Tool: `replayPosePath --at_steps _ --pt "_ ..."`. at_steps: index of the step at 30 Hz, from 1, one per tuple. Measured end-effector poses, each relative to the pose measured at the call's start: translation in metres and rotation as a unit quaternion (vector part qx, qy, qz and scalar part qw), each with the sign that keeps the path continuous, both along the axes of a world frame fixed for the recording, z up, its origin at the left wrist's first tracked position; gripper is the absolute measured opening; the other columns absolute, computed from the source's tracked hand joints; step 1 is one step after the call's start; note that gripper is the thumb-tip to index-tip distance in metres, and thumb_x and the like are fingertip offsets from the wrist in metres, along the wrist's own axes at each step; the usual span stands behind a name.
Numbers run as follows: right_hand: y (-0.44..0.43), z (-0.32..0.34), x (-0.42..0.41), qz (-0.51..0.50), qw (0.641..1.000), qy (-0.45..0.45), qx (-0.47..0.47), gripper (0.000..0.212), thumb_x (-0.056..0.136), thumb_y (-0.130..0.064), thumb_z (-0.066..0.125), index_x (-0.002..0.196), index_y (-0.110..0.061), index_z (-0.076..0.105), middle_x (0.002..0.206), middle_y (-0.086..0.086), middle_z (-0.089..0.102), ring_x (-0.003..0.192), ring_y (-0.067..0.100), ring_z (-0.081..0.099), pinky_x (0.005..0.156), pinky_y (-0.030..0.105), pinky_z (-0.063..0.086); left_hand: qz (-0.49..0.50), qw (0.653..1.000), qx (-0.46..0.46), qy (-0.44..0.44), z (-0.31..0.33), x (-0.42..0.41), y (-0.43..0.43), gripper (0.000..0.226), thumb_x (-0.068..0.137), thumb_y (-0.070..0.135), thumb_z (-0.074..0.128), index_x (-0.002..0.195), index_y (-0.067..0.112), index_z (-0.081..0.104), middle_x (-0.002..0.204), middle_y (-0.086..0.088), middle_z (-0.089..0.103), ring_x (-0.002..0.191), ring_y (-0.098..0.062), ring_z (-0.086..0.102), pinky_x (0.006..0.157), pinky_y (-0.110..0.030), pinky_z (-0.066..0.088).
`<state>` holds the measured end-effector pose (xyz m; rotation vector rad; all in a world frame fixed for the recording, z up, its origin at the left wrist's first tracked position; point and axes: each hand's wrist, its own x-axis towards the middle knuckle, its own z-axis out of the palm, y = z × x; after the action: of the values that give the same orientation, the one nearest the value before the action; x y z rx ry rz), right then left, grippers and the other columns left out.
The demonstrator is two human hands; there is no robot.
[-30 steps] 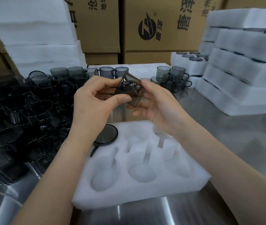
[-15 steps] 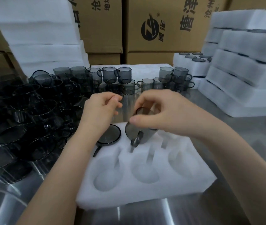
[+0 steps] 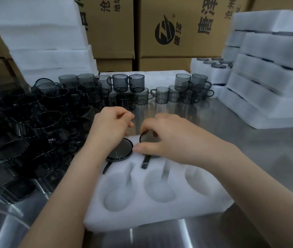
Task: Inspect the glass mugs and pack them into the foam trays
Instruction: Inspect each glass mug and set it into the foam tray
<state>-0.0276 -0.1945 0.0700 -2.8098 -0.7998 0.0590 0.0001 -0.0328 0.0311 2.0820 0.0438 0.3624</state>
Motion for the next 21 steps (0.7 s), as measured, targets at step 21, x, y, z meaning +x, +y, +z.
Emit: replayPosePath --at_steps 21 --pt "0.002 -0.014 0.090 -0.024 0.990 0.065 0.123 0.038 0.098 -0.033 0.055 0.136 -0.026 0.057 0.133 -0.003 0.061 0.114 0.012 0.057 0.093 0.020 0.038 0.031 0.997 0.048 0.053 -0.004 0.002 0.001 0.026 0.090 0.027 0.054 0.070 0.035 0.069 0.065 0.010 0.070 0.077 -0.020 0.068 0.084 -0.042 0.055"
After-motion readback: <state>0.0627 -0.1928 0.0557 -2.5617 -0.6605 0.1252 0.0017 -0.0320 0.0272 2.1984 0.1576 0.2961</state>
